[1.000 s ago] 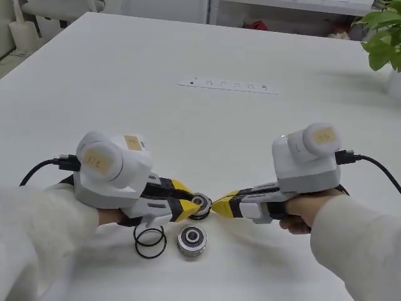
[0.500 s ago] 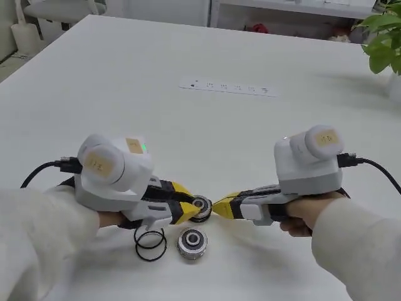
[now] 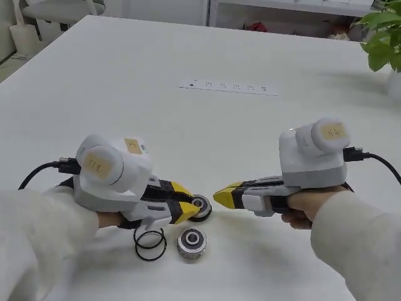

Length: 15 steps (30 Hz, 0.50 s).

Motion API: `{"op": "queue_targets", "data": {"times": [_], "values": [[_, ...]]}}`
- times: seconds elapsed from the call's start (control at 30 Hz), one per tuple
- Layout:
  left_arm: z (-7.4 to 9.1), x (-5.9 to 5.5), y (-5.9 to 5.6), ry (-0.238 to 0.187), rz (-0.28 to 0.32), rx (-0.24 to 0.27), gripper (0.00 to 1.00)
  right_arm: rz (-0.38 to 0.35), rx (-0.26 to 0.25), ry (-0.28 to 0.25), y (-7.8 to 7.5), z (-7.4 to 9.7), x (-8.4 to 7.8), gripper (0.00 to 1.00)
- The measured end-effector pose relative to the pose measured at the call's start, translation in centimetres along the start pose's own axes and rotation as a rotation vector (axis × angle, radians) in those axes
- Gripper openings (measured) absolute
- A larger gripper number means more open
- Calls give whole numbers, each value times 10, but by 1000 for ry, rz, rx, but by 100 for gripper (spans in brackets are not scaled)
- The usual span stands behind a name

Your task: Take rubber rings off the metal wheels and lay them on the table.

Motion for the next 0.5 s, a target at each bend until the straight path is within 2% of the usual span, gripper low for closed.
{"op": "queue_targets", "data": {"times": [0.07, 0.17, 0.3, 0.4, 0.43, 0.5], "values": [[0, 0, 0, -1, 0, 0, 12, 29, 5, 26, 1, -3, -4, 1], [0, 0, 0, -2, 0, -1, 12, 52, 1, 45, 3, -5, -7, 9], [0, 0, 0, -4, 1, -2, 12, 110, -10, 38, 1, -6, -6, 15], [0, 0, 0, -7, 3, -2, 12, 122, -14, 28, -1, -5, -6, 21], [0, 0, 0, -8, 3, -2, 12, 124, -4, 38, 0, -6, -7, 24], [0, 0, 0, -8, 3, -2, 12, 185, 9, 78, 4, -11, -12, 26]]}}
Point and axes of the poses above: the centre of the closed fingertips' face, and the gripper's own axes: z roughly backward along the fingers, y roughly to its left, x roughly out of its top, the point moved 6 cm from there along z, roughly backward along the fingers, and after that the axes turned 10 degrees about -z, right-handed, at the moved point
